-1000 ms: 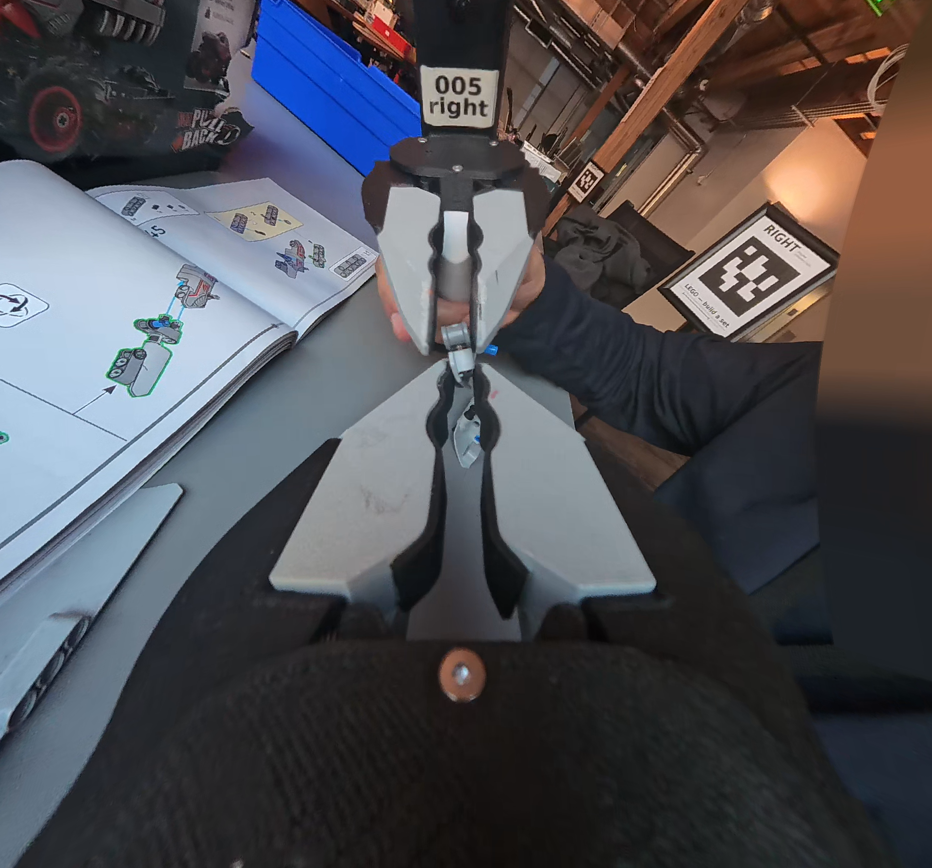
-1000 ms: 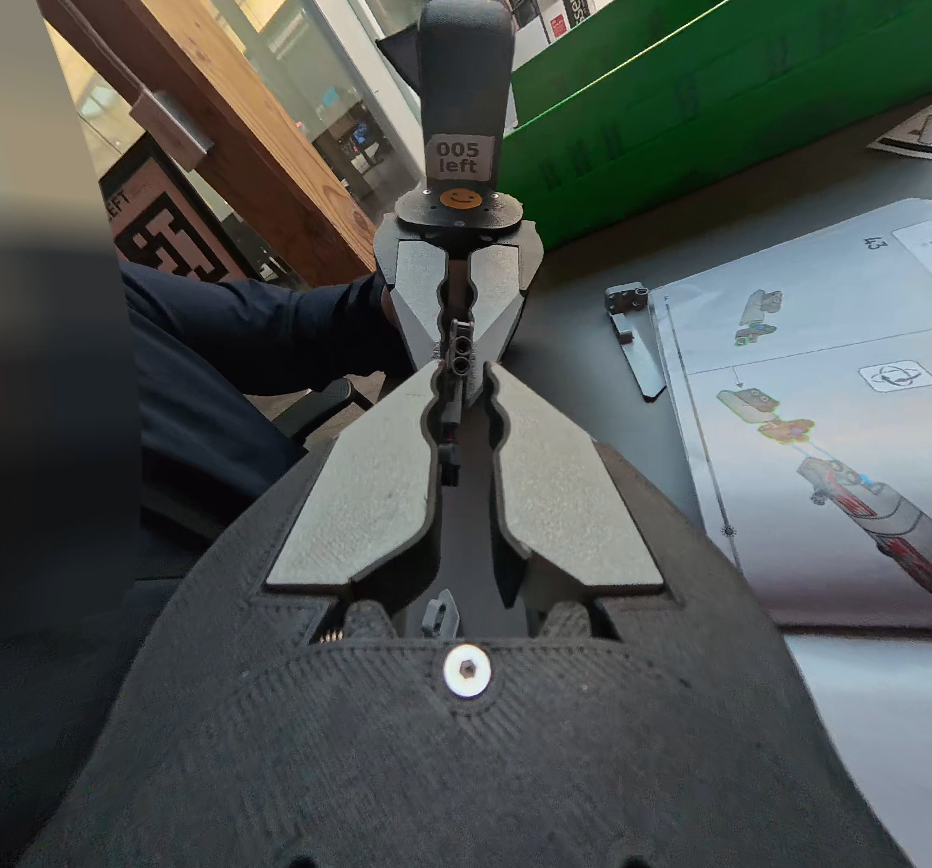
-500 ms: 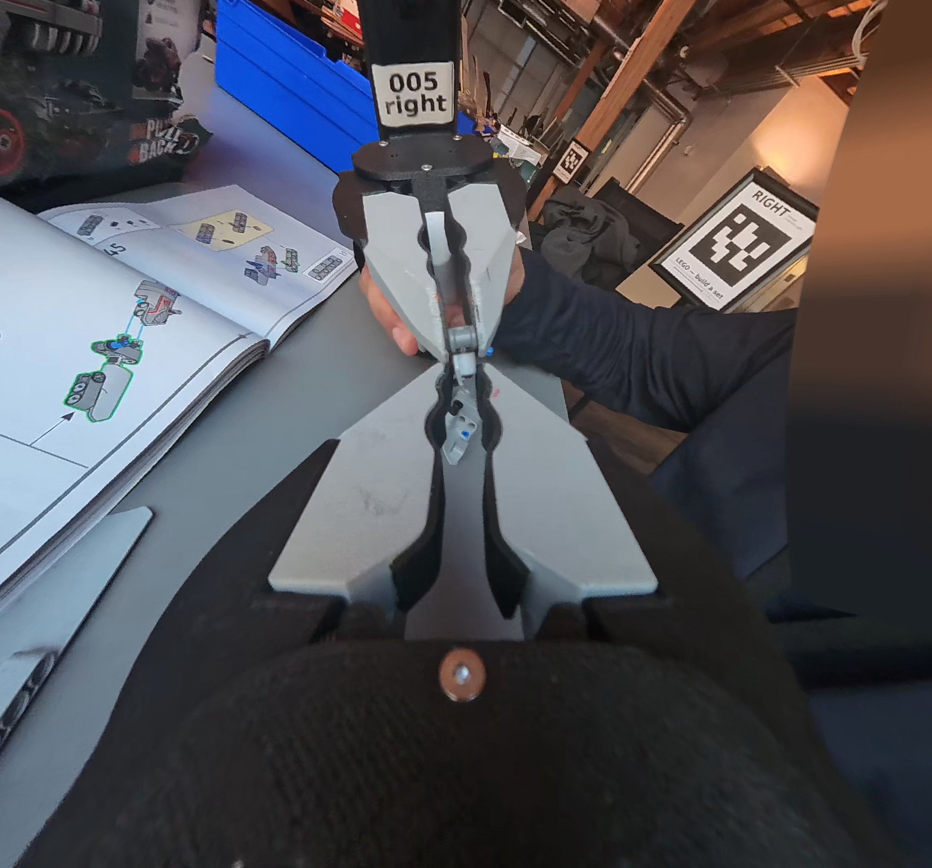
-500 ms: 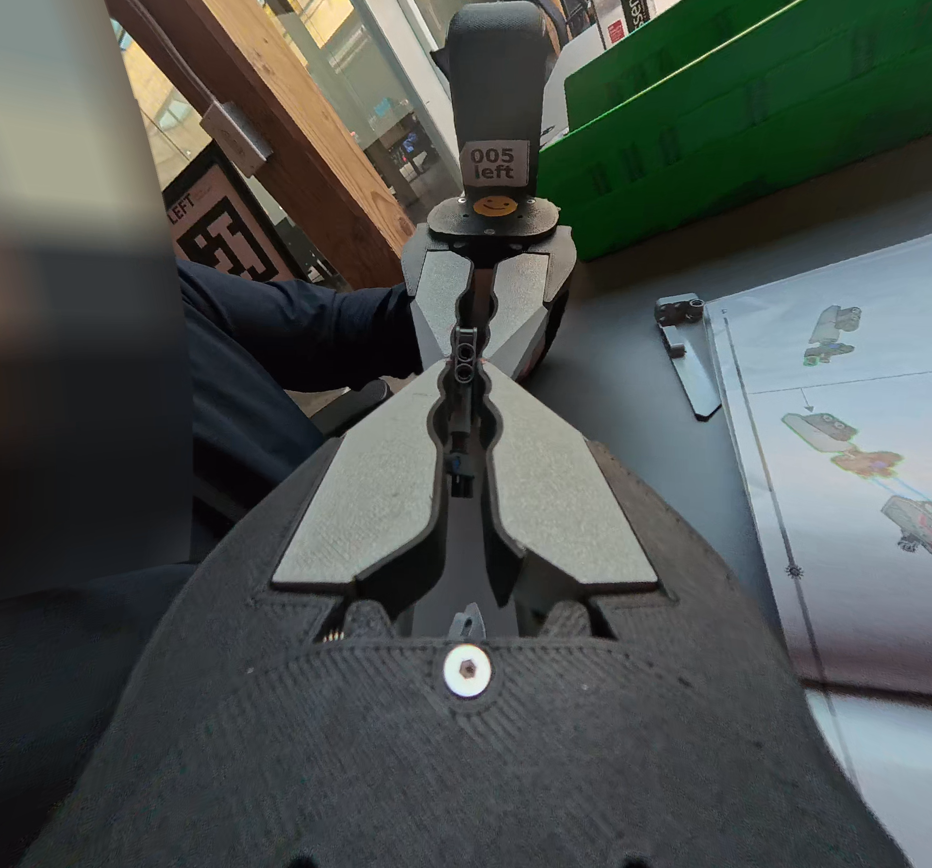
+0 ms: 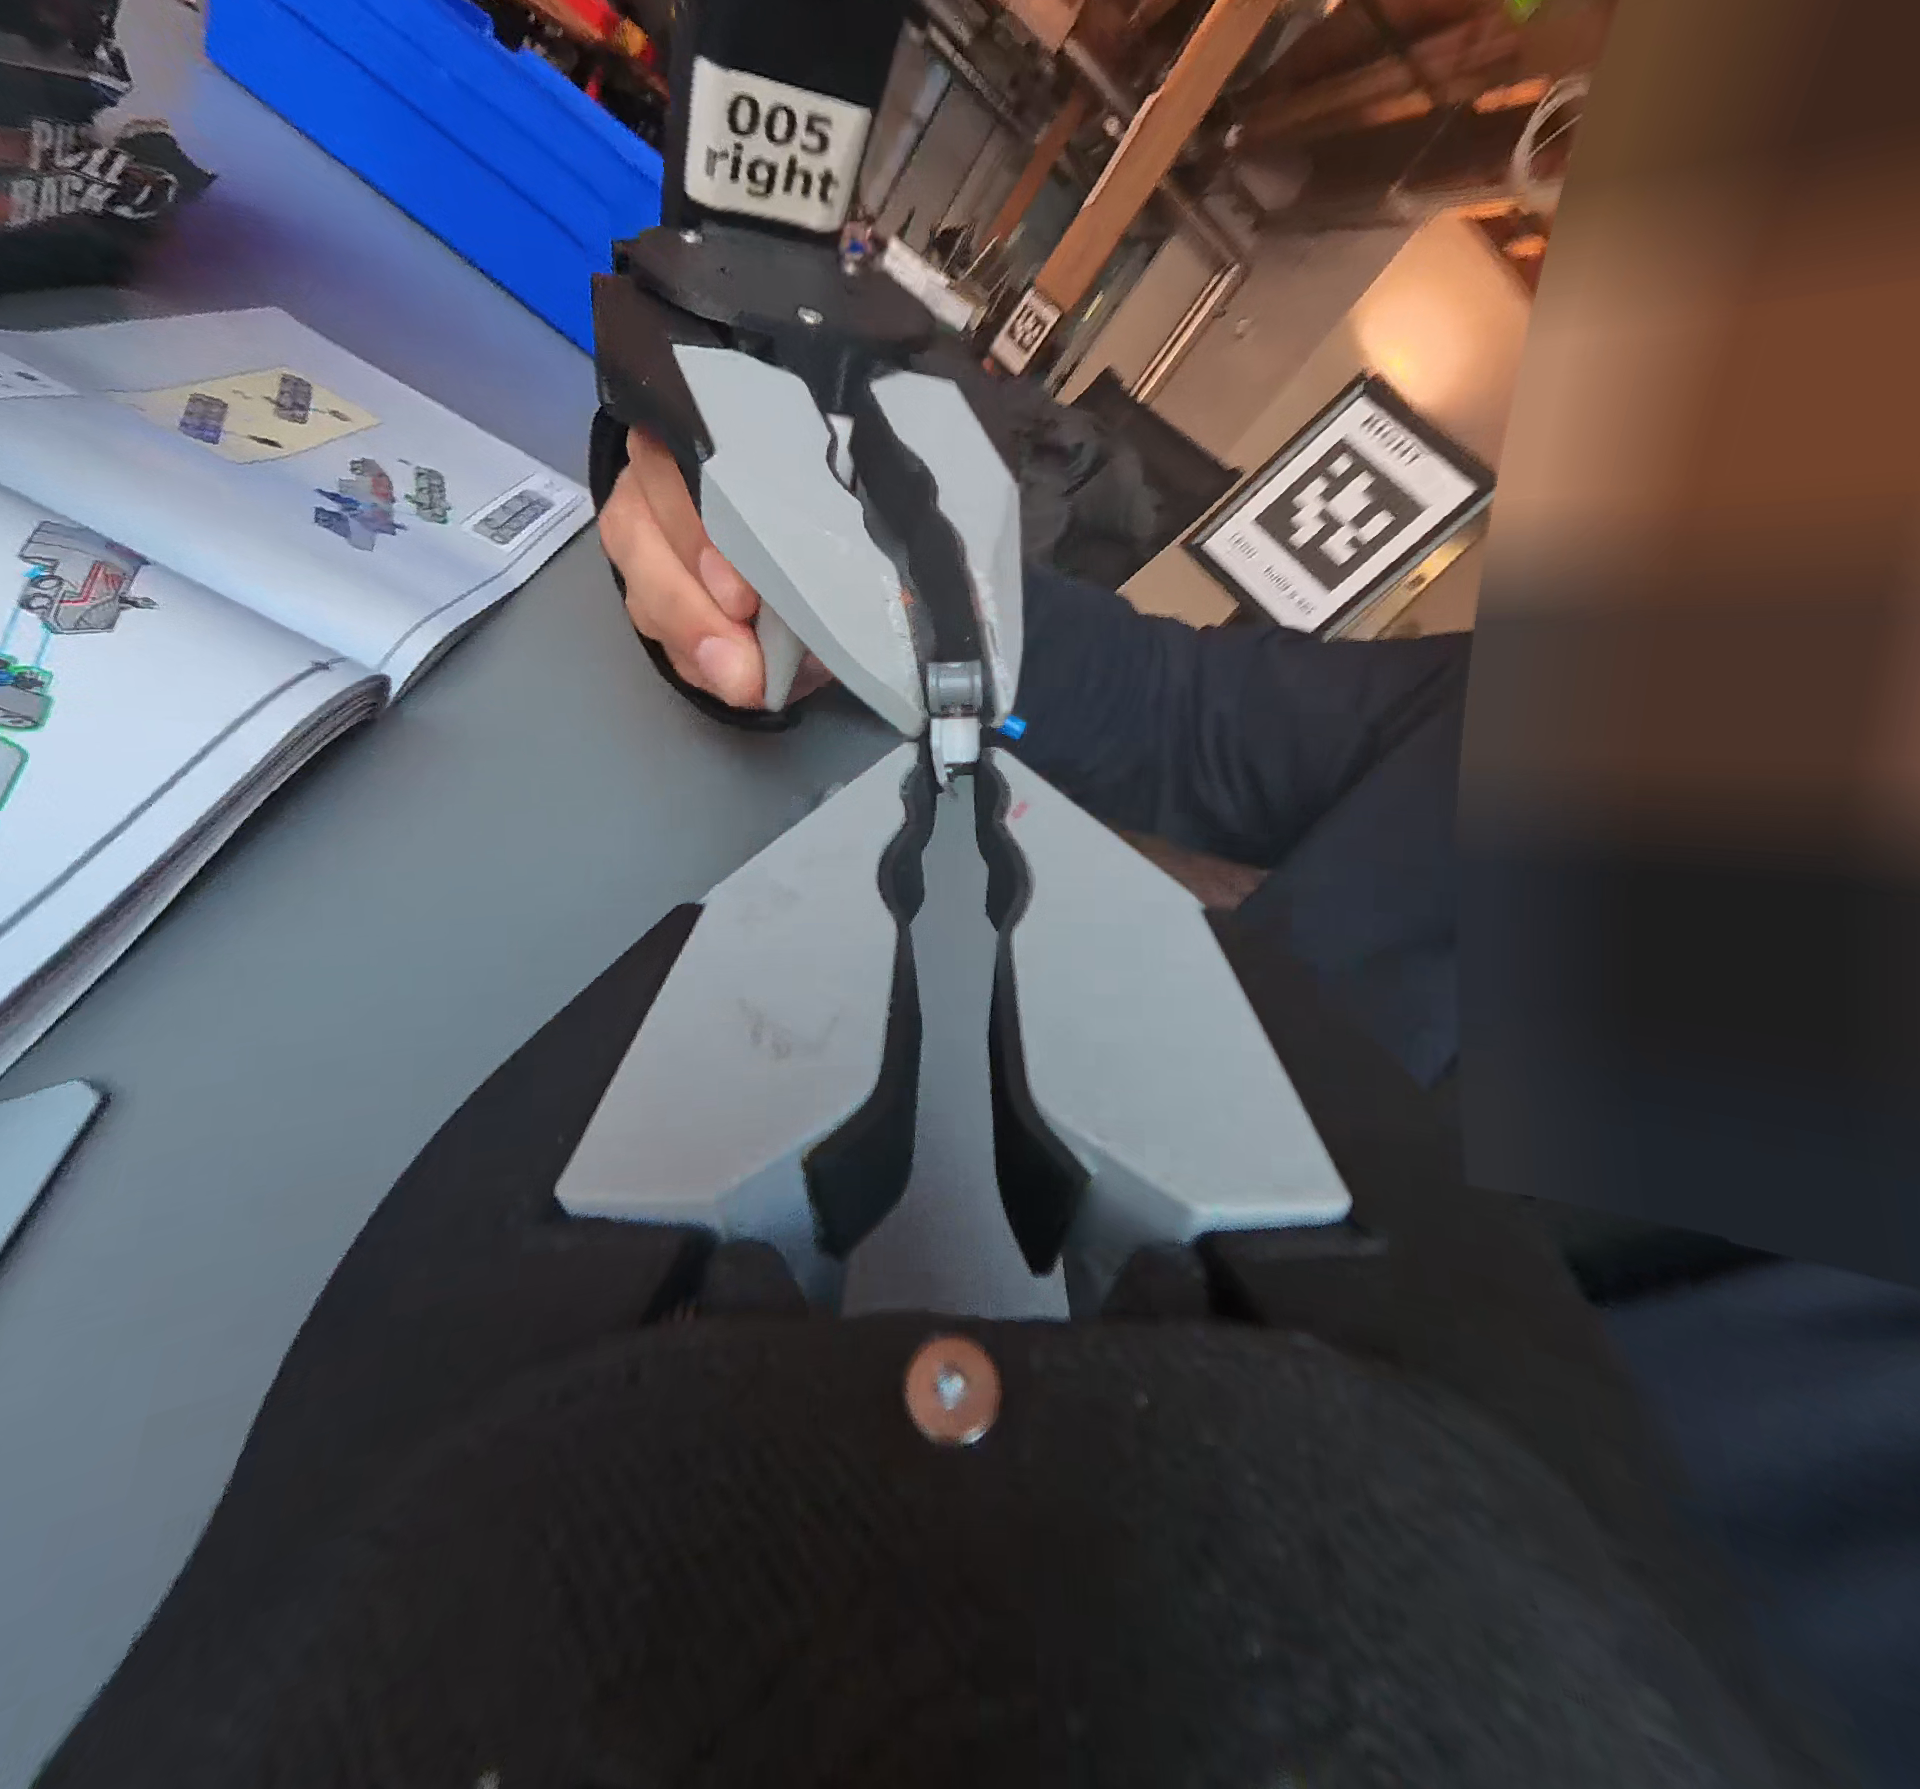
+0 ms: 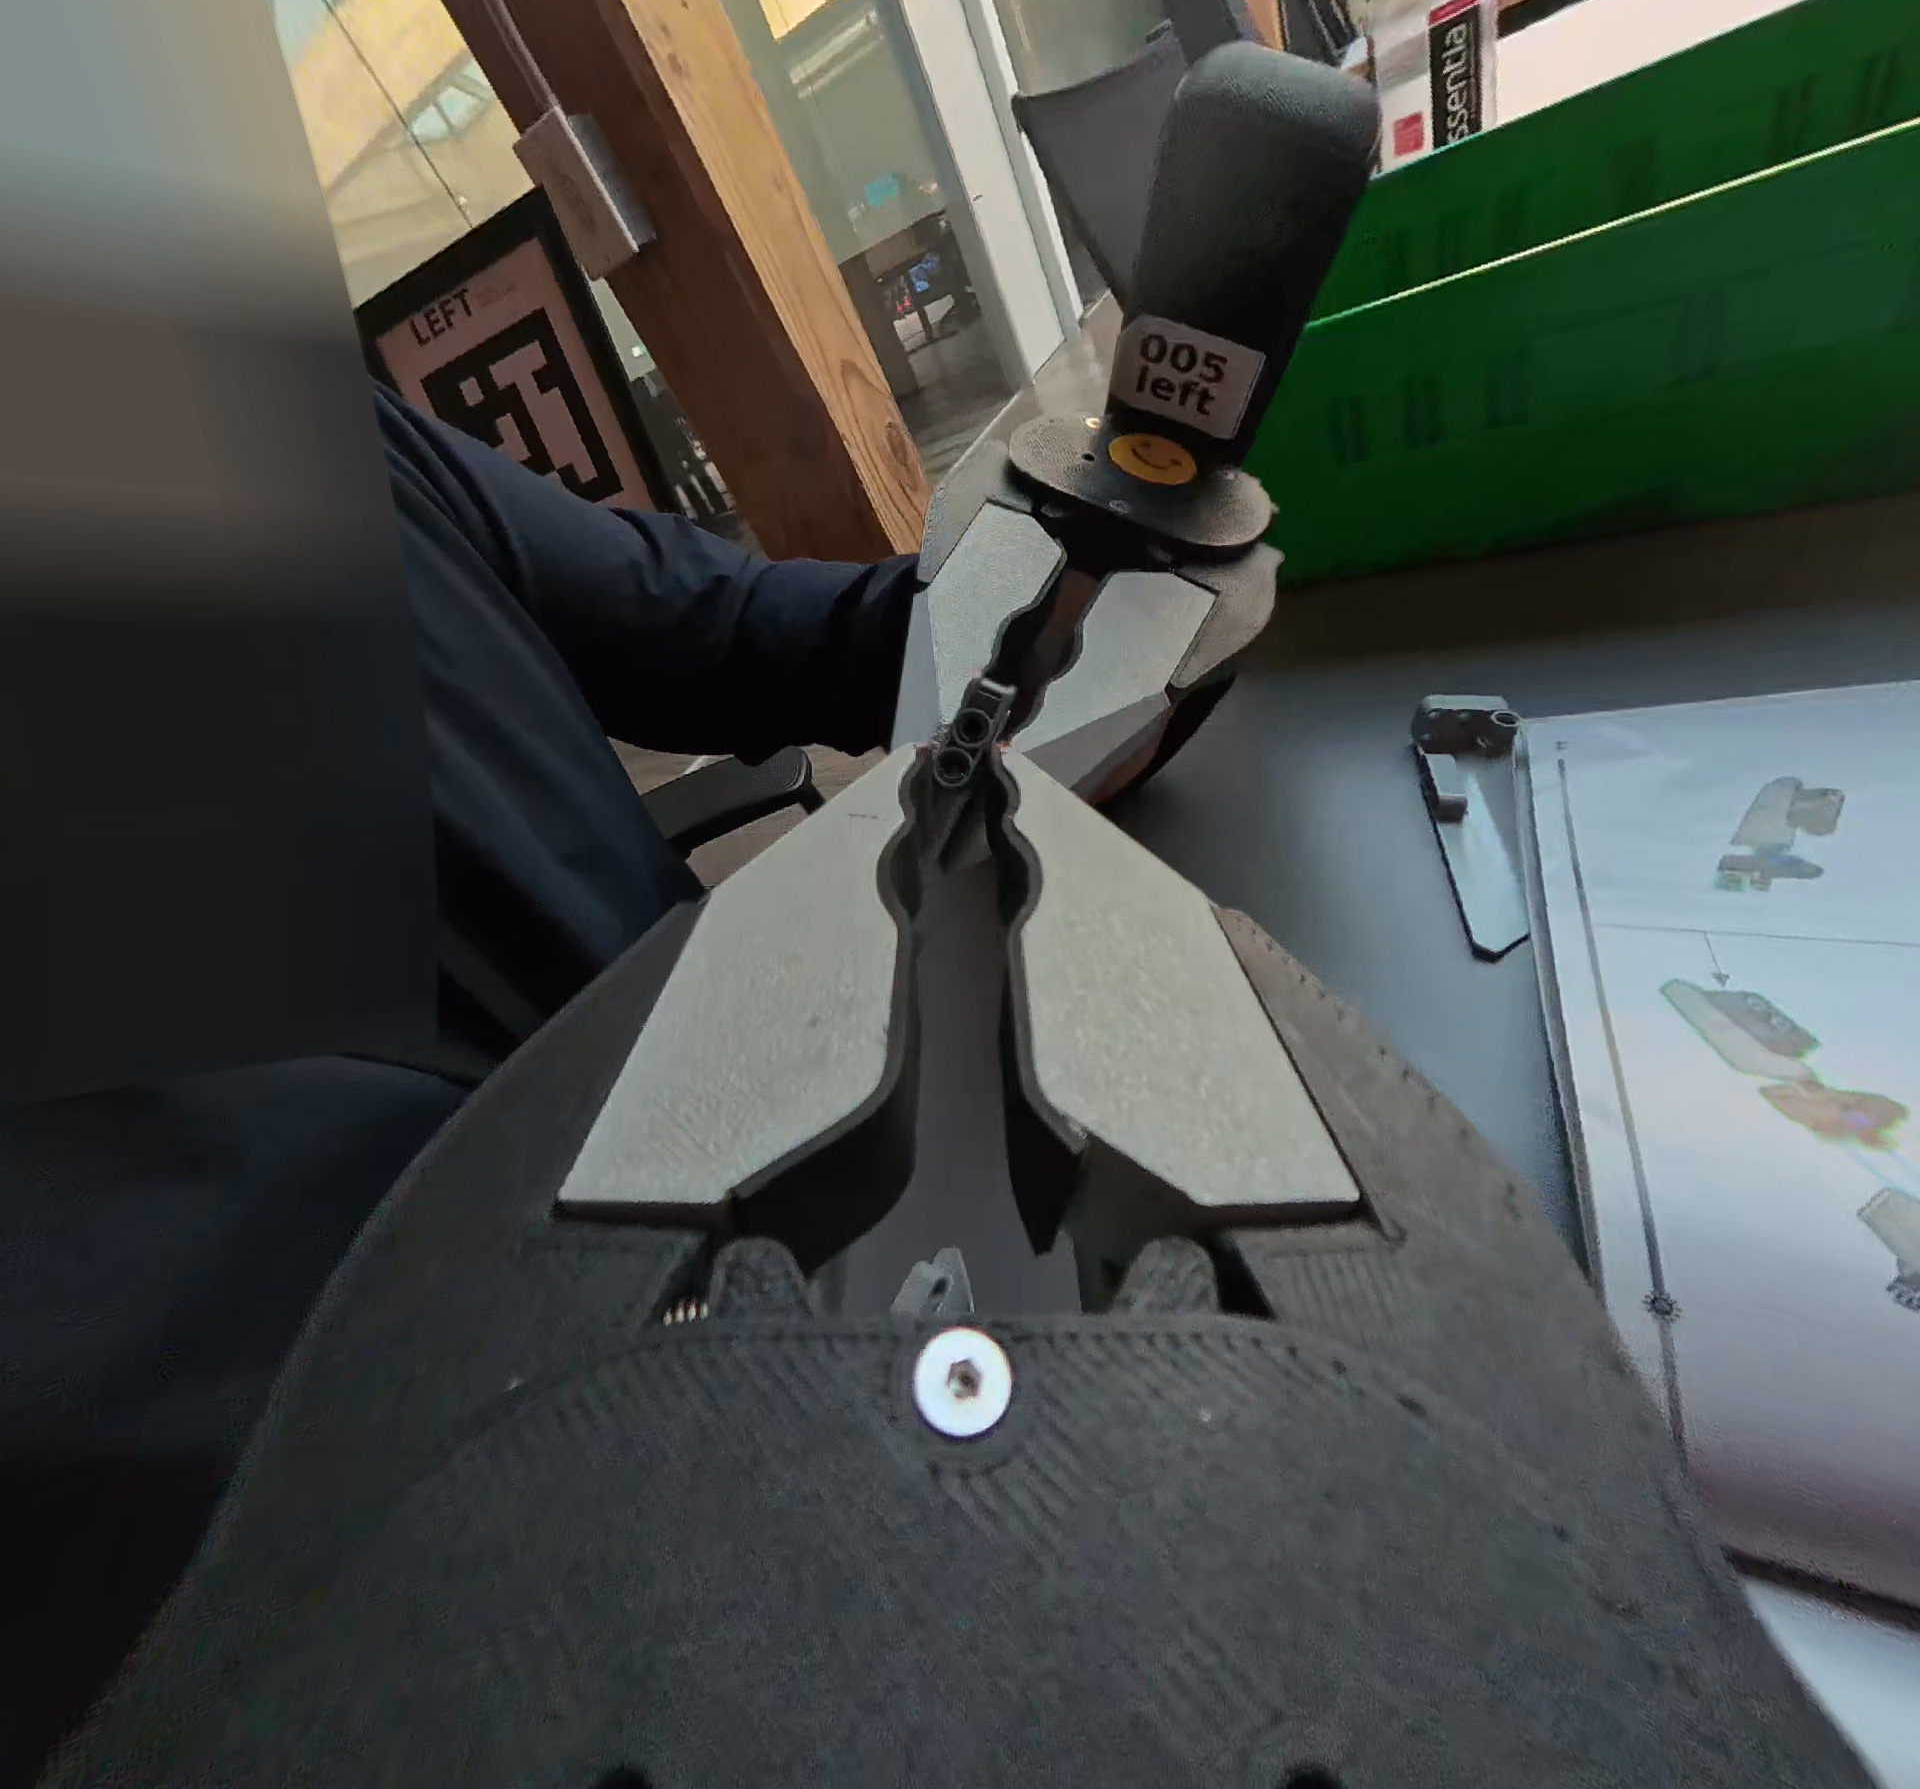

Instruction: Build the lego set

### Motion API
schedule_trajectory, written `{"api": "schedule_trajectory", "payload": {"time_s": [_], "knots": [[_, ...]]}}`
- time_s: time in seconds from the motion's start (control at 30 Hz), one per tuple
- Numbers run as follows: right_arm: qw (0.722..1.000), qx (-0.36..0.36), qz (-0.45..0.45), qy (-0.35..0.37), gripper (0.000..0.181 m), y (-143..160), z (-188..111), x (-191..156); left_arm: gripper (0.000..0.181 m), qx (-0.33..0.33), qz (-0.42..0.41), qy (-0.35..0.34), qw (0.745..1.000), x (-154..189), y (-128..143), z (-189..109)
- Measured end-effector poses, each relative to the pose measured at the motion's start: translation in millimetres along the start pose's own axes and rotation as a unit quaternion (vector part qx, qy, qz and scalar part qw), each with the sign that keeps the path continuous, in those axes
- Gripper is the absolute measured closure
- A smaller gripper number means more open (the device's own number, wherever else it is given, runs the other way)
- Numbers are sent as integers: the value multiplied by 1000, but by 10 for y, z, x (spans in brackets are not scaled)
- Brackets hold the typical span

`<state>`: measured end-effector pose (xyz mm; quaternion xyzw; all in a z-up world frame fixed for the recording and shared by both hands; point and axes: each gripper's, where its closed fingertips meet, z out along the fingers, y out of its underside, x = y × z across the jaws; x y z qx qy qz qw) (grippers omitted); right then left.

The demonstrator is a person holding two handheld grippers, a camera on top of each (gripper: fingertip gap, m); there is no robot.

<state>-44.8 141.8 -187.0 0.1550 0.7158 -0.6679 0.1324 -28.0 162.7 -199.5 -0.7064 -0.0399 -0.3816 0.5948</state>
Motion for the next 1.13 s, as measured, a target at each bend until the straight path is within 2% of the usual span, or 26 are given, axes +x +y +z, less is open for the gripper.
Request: {"api": "schedule_trajectory", "payload": {"time_s": [0.07,0.23,0.43,0.5,0.6,0.8,0.9,1.13], "knots": [[1000,1,-2,3,169,-4,2,13,176,-16,0,-5,1000,-2,47,10],[999,-9,-36,19,172,25,35,15,176,-32,-8,-5,999,-6,107,19],[992,-33,-118,31,168,82,39,-65,176,-41,-17,18,999,58,145,41],[994,-43,-99,7,164,130,44,-111,176,-42,-25,31,998,90,146,43],[995,-39,-87,-5,168,122,74,-130,176,-47,-32,46,997,133,170,39],[992,-21,-126,6,167,85,129,-171,177,-42,-53,84,994,225,160,-1],[994,-8,-110,10,167,68,137,-139,177,-36,-61,80,994,196,143,-13],[990,4,-134,46,167,20,147,-88,176,-24,-70,79,994,180,109,-49]]}}
